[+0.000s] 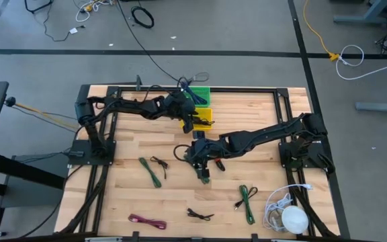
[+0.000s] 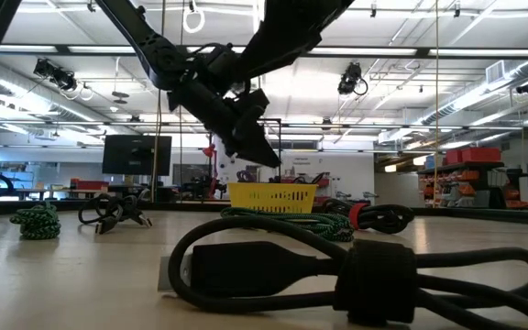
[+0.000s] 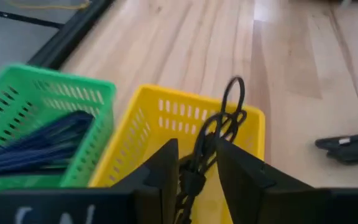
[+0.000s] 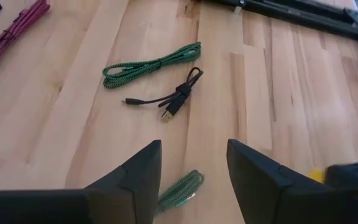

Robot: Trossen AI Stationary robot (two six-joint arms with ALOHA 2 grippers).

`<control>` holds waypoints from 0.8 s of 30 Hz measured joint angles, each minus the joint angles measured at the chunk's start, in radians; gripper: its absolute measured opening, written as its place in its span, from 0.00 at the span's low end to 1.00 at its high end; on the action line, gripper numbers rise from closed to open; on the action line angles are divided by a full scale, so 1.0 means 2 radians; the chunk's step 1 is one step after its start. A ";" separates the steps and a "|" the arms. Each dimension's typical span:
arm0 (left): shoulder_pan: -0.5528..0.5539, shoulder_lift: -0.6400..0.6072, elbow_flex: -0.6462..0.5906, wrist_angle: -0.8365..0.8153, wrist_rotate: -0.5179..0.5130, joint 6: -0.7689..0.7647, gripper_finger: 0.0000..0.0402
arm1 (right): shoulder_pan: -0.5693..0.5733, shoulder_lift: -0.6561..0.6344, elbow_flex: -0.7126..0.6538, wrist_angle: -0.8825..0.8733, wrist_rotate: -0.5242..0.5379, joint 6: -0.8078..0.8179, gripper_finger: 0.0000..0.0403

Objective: Pick & Place USB Port
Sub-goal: Put the black charger cable into the yellow basket

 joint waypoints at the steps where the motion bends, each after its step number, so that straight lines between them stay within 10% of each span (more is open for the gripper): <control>1: 0.003 -0.008 0.000 -0.013 0.000 0.000 0.29 | 0.000 0.000 0.000 -0.008 0.000 0.009 0.46; 14: 0.007 -0.147 0.000 -0.270 -0.004 0.037 0.28 | 0.037 -0.001 -0.002 -0.318 -0.014 0.240 0.46; 24: -0.010 -0.166 0.000 -0.360 0.033 0.040 0.28 | 0.080 -0.002 -0.062 -0.228 0.011 0.378 0.46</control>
